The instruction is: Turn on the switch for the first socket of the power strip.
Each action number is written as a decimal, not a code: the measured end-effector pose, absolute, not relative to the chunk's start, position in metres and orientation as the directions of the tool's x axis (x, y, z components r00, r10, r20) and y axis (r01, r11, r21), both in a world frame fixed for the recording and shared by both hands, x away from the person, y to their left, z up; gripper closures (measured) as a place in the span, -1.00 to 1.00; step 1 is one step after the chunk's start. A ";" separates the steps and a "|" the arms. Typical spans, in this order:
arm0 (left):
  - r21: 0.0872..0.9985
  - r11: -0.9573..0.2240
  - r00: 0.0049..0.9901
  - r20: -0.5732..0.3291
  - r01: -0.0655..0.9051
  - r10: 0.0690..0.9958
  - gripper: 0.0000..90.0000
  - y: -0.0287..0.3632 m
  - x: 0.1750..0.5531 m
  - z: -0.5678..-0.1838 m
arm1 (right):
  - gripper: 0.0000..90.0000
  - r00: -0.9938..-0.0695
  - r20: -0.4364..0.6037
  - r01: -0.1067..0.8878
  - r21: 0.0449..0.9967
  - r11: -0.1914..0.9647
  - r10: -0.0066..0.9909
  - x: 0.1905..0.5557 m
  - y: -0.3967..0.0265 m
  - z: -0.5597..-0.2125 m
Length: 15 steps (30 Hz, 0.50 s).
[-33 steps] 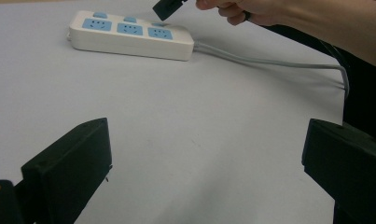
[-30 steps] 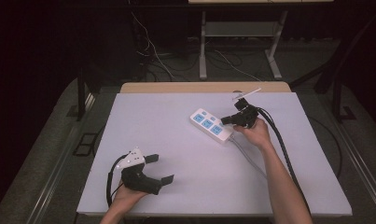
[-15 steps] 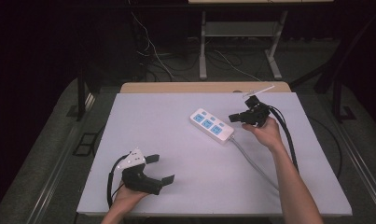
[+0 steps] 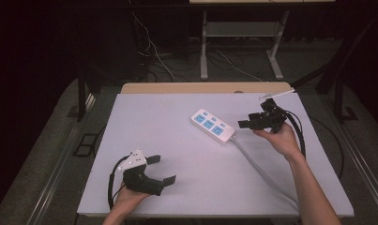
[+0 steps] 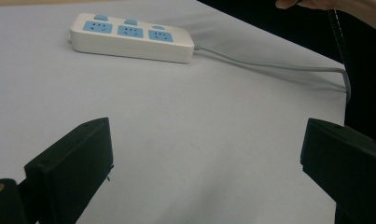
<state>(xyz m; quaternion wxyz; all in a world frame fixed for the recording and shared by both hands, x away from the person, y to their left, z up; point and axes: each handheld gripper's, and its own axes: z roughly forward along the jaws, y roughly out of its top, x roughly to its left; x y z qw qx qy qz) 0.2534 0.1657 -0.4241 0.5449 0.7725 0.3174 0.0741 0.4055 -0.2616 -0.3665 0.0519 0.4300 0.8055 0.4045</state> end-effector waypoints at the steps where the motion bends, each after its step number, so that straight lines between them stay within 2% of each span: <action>1: 0.890 -0.206 0.789 -0.228 0.407 0.571 -0.98 0.166 0.253 -0.424 | -0.43 -0.621 0.270 0.653 0.697 0.296 0.736 0.402 -0.263 -0.365; 5: 0.890 -0.209 0.790 -0.226 0.405 0.570 -0.97 0.165 0.254 -0.424 | -0.74 -0.621 0.290 0.653 0.706 0.276 0.728 0.388 -0.267 -0.361; 7: 0.889 -0.209 0.789 -0.226 0.407 0.571 -0.97 0.165 0.253 -0.424 | -0.77 -0.623 0.301 0.652 0.710 0.267 0.721 0.382 -0.270 -0.361; 9: 0.889 -0.208 0.789 -0.227 0.407 0.571 -0.98 0.165 0.253 -0.424 | -1.00 -0.620 0.305 0.657 0.706 0.266 0.723 0.375 -0.273 -0.362; 15: 0.888 -0.209 0.788 -0.229 0.410 0.572 -0.98 0.166 0.254 -0.425 | -1.00 -0.598 0.312 0.667 0.705 0.242 0.738 0.355 -0.285 -0.370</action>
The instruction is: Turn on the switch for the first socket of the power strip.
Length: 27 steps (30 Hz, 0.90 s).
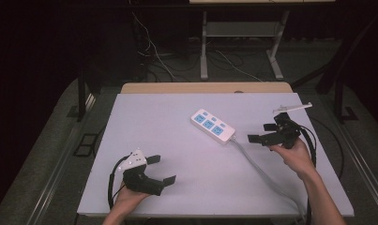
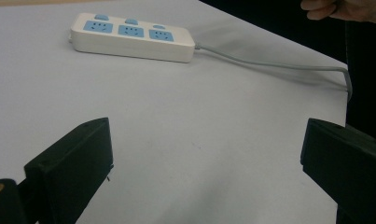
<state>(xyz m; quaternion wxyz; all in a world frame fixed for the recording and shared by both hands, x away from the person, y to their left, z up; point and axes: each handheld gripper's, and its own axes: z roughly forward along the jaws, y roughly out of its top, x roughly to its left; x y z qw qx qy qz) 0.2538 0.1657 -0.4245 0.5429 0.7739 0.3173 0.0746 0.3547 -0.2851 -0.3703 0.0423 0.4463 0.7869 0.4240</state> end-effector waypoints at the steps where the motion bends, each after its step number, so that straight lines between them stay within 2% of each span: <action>1: 0.887 -0.210 0.787 -0.230 0.411 0.572 -0.98 0.166 0.254 -0.425 | -1.00 -0.596 0.312 0.667 0.705 0.239 0.740 0.352 -0.287 -0.372; 27: 0.886 -0.217 0.788 -0.224 0.410 0.574 -0.98 0.166 0.254 -0.425 | -1.00 -0.590 0.333 0.646 0.741 0.182 0.735 0.281 -0.313 -0.404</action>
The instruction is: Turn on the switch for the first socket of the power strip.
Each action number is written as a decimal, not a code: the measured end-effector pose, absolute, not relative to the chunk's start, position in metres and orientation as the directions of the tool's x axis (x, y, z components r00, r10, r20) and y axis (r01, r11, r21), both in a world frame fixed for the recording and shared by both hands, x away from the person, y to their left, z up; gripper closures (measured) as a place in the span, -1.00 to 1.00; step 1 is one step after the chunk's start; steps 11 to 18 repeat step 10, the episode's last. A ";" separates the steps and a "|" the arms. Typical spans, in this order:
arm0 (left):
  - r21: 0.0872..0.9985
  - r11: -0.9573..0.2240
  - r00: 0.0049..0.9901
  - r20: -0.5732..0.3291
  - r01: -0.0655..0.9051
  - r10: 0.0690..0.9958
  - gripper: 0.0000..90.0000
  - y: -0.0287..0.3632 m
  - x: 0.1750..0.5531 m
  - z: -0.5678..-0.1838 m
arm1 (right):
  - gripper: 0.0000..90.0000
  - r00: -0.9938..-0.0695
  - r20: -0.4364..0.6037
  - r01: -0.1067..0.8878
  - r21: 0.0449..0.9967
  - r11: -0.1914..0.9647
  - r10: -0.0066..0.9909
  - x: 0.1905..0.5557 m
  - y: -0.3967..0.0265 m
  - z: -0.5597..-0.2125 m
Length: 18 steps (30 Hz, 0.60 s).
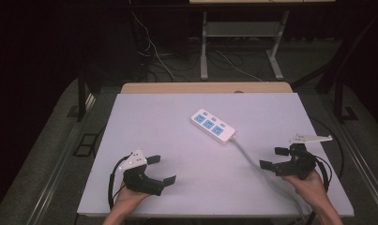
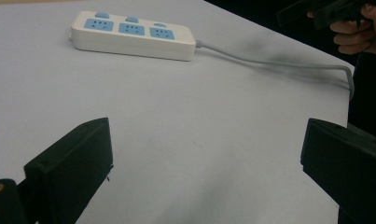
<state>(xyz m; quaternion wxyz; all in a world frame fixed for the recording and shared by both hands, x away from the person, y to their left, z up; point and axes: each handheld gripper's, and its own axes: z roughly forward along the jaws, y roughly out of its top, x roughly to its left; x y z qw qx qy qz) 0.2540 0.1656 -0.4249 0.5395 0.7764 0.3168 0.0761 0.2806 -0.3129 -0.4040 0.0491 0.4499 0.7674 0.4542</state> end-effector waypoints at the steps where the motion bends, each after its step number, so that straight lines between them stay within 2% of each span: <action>1: 0.886 -0.217 0.788 -0.223 0.409 0.574 -0.98 0.166 0.254 -0.425 | -1.00 -0.590 0.332 0.646 0.741 0.183 0.736 0.278 -0.313 -0.405; 10: 0.883 -0.221 0.786 -0.223 0.413 0.577 -0.98 0.165 0.255 -0.426 | -0.99 -0.589 0.331 0.648 0.739 0.185 0.737 0.258 -0.317 -0.418; 18: 0.883 -0.221 0.786 -0.223 0.413 0.577 -0.98 0.165 0.255 -0.426 | -0.99 -0.589 0.331 0.648 0.739 0.185 0.737 0.258 -0.317 -0.418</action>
